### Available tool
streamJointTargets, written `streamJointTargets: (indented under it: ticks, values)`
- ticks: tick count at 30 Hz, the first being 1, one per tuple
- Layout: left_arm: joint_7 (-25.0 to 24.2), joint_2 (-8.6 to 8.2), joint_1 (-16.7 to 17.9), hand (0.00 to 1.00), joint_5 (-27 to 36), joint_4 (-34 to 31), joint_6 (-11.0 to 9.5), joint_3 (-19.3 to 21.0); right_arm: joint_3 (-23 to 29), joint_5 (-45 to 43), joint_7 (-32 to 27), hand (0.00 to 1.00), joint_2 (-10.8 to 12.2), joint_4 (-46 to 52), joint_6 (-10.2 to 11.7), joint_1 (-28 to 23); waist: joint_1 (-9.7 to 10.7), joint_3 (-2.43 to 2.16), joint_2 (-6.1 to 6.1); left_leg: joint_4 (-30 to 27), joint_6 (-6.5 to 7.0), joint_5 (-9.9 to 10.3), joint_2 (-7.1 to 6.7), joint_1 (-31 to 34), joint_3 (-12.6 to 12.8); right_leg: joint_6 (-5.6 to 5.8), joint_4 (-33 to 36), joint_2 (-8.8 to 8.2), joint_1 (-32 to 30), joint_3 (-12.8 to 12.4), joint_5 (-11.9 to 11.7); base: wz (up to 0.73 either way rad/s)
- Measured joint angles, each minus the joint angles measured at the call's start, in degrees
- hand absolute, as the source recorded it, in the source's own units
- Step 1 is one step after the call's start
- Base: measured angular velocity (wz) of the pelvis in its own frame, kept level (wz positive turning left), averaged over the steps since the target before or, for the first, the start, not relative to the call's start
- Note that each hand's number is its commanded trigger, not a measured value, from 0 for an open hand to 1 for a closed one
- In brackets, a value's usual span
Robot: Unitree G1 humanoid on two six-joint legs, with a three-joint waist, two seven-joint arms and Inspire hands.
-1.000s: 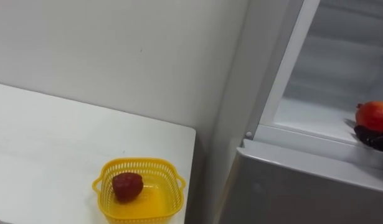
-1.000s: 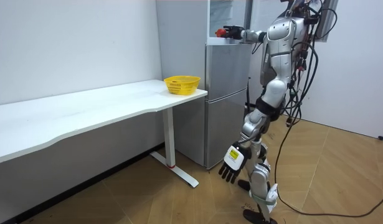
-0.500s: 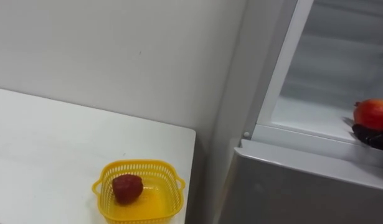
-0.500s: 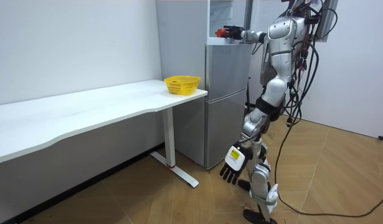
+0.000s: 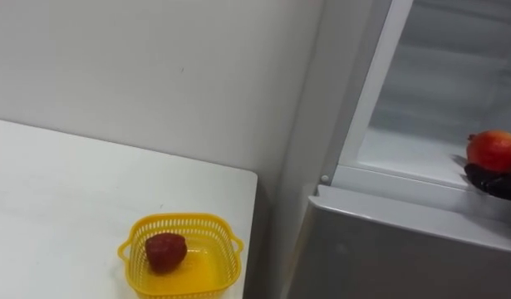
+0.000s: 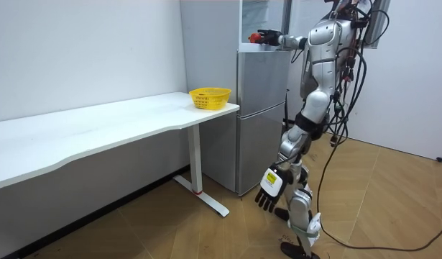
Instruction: Retrieve from the upper fridge
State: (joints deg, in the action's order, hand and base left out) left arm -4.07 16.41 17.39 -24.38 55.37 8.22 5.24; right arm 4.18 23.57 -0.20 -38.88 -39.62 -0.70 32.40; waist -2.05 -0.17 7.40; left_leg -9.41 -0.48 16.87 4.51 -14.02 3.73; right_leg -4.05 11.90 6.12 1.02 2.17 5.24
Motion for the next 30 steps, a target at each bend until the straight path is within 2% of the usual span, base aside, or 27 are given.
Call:
streamJointTargets:
  ticks: [4,9,30]
  values:
    - [-0.07,0.12,0.10,0.00,-0.02,0.33,-0.13,0.01,-1.94,0.61,0.50,0.00,0.00,0.00,0.00,0.58,0.01,0.27,0.68,0.02,0.00,0.00,-0.10,-0.13,-1.05,-0.12,0.43,-0.05,-0.08,-0.18,0.10,-0.04]
    - [-0.43,0.18,0.21,0.00,0.05,0.33,-0.14,0.01,-3.06,0.66,1.76,0.00,0.00,-0.11,-0.22,0.62,-0.04,0.10,1.67,0.32,-0.01,0.02,-0.19,-0.06,-2.37,-0.20,0.62,-0.04,0.09,0.58,0.21,0.07]
    - [-1.66,0.31,0.51,0.00,0.06,0.82,-0.07,-1.04,-3.23,0.61,2.10,0.00,0.00,-0.19,-0.21,0.63,-0.33,0.13,1.61,0.26,-0.02,0.02,-0.15,-0.35,-2.76,-0.31,0.60,-0.08,0.56,1.04,0.29,0.01]
